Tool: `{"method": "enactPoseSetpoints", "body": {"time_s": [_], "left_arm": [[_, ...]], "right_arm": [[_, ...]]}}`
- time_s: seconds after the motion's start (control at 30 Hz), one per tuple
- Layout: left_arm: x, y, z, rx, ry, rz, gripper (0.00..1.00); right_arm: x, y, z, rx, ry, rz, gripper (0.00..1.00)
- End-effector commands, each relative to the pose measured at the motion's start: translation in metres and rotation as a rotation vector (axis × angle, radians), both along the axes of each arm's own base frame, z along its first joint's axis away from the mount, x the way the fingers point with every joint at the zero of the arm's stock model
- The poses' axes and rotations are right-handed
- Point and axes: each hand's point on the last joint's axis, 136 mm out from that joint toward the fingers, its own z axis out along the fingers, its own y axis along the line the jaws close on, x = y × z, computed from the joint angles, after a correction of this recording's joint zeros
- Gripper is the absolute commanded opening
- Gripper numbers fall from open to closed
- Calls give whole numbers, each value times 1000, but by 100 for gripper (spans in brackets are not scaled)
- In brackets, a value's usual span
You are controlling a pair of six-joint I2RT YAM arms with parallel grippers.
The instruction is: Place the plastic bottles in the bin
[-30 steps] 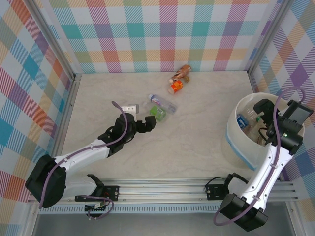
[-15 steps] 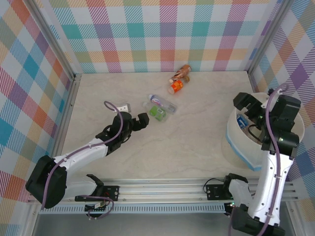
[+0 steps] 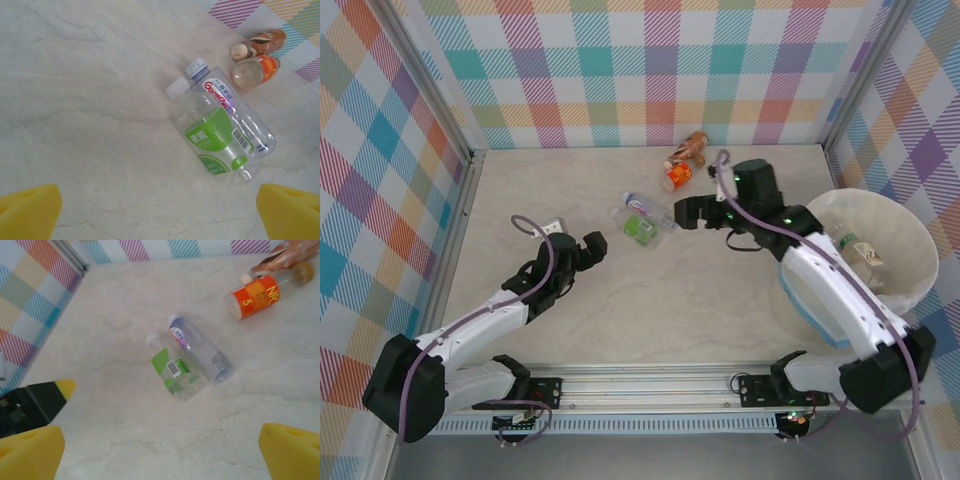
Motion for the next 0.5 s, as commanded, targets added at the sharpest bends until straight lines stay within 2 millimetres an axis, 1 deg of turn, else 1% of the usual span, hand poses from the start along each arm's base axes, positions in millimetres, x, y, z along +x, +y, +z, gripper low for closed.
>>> {"method": "enactPoseSetpoints", "body": {"time_s": [0.0, 0.1, 0.3, 0.4, 0.47], "left_arm": [[-3, 13, -4, -21, 16, 47, 100], [-4, 15, -6, -32, 27, 51, 100], [-4, 19, -13, -55, 51, 65, 100], [-4, 20, -15, -57, 61, 63, 100], [-4, 20, -16, -57, 66, 66, 100]], "right_arm": [[17, 30, -35, -92, -9, 105, 100], [29, 53, -69, -154, 38, 178, 100], [51, 89, -123, -259, 85, 281, 100], [63, 108, -137, -264, 104, 320, 100], [74, 117, -147, -290, 90, 326, 100]]}}
